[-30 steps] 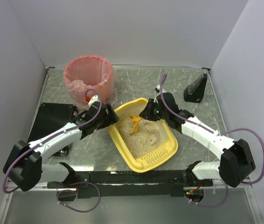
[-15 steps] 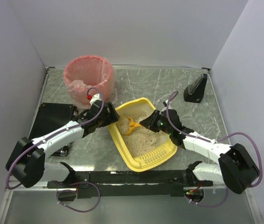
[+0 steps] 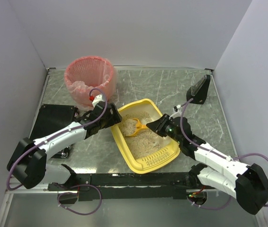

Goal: Clean the litter box

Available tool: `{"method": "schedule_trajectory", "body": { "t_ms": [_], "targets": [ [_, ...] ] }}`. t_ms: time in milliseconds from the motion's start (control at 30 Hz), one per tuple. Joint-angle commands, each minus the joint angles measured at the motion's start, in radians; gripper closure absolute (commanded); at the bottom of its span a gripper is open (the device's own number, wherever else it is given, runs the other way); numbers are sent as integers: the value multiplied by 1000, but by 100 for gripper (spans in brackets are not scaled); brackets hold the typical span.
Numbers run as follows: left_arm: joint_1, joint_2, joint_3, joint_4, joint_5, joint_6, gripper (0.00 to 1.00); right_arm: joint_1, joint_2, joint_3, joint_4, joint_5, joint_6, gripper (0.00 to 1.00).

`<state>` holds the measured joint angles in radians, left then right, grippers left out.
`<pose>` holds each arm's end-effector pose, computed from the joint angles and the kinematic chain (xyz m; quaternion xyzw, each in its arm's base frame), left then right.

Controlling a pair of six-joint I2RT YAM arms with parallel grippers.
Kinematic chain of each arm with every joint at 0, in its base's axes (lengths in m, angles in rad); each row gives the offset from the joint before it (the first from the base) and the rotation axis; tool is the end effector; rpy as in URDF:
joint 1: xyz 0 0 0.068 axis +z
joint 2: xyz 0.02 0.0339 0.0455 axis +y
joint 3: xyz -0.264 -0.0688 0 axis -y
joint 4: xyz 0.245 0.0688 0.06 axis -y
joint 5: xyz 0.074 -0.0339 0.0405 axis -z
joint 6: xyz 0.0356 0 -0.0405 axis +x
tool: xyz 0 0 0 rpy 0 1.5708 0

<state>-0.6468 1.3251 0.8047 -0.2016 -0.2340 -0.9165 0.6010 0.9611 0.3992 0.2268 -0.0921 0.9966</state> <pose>0.2282 -0.1620 0.2280 -0.1693 0.8904 -0.2126 0.3652 0.1726 0.1223 0.2142 0.1339 0.8036 0.4408 0.3768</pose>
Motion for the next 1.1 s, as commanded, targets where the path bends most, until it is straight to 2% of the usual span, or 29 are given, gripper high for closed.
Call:
{"method": "schedule_trajectory", "body": {
  "t_ms": [0, 300, 700, 967, 1067],
  "targets": [
    [-16, -20, -4, -51, 41, -73, 26, -49, -65, -37, 118, -32, 51, 100],
    [-14, -50, -4, -61, 32, -70, 26, -105, -200, -105, 192, -67, 80, 100],
    [7, -33, -1, -27, 73, -55, 25, -268, -389, -117, 144, -227, 111, 100],
    [22, -14, 10, -10, 104, -5, 26, -427, -375, -215, 316, -447, 212, 100],
    [29, -6, 22, -4, 116, 18, 28, -525, -400, -212, 284, -504, 194, 100]
  ]
}}
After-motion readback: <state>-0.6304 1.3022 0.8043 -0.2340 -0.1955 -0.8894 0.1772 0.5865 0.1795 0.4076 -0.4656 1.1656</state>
